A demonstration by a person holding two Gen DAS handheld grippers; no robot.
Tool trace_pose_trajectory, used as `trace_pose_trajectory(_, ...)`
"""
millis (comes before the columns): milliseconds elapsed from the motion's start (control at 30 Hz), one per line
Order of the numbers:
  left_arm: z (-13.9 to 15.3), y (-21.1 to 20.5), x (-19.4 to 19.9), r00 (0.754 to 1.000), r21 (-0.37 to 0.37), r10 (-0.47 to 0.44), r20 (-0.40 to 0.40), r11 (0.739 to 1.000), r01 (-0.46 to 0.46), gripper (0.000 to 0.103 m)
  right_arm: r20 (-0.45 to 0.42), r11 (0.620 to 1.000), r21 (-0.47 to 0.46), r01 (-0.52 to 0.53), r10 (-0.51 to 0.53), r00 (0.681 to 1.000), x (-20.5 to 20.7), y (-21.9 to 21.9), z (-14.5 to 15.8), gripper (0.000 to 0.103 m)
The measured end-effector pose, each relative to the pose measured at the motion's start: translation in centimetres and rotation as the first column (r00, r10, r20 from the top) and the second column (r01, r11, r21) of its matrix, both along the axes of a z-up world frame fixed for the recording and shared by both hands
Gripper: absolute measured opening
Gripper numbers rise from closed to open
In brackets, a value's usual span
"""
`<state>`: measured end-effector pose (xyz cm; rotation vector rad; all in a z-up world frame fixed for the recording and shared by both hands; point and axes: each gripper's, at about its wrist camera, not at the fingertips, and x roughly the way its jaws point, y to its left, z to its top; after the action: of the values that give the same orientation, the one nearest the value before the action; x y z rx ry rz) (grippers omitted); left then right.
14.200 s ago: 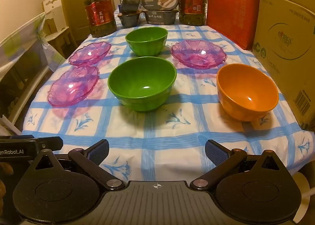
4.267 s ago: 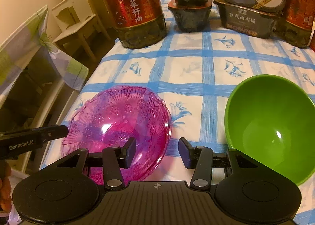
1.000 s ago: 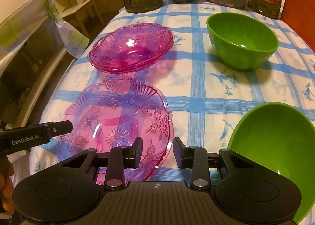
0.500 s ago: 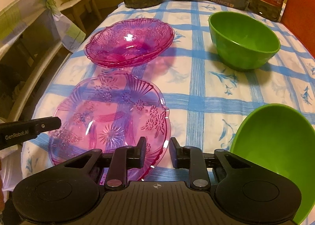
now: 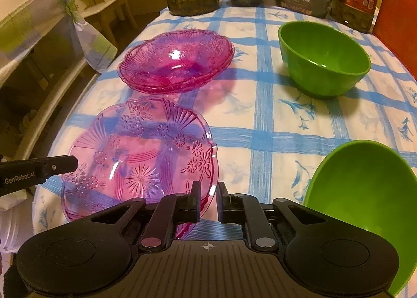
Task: Organize plates and bowls
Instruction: 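Lift the pink plate with both tools and carry it over the plate stack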
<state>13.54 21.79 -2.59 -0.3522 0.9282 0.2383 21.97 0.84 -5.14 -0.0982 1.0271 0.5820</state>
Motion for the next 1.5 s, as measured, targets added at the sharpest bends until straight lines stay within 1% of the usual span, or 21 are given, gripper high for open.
trace_pose_trajectory(367,3.0,0.3,0.2,0.999,0.011,0.002,0.042,1.0,-0.002,0.006,0.031,0.999,0.05,0.004,-0.006,0.999,-0.1,-0.3,3.0,0.012)
trace_pose_trajectory(567,4.2,0.4,1.1,0.998,0.02,-0.009,0.057,1.0,0.008,0.006,0.054,0.998,0.057,0.007,-0.01,0.999,0.6,-0.3,4.3,0.012)
trace_pose_trajectory(700,4.9,0.7,2.0,0.998,0.012,-0.009,0.068,1.0,0.009,0.006,0.063,0.998,0.06,0.005,-0.009,0.998,1.5,-0.1,4.9,0.012)
trace_pose_trajectory(800,5.3,1.1,3.0,0.997,0.005,-0.006,0.075,1.0,0.006,0.006,0.064,0.998,0.066,0.006,-0.01,0.998,2.6,0.1,5.4,0.011)
trace_pose_trajectory(1000,6.0,1.9,5.6,0.997,0.019,-0.01,0.08,1.0,0.009,0.006,0.079,0.998,0.068,0.001,-0.006,0.997,5.0,1.1,6.2,0.012)
trace_pose_trajectory(1167,6.4,2.9,8.3,0.996,0.016,-0.007,0.087,1.0,0.006,0.006,0.066,0.997,0.081,0.004,-0.009,0.998,7.5,1.8,6.3,0.012)
trace_pose_trajectory(1300,6.3,3.7,10.7,0.997,0.019,-0.007,0.083,1.0,0.006,0.006,0.069,0.996,0.086,0.005,-0.011,0.998,9.6,2.4,6.4,0.012)
trace_pose_trajectory(1500,5.5,4.2,14.0,0.998,0.039,-0.016,0.061,0.999,0.014,0.006,0.079,0.998,0.067,0.0,-0.005,0.997,12.8,3.7,5.9,0.012)
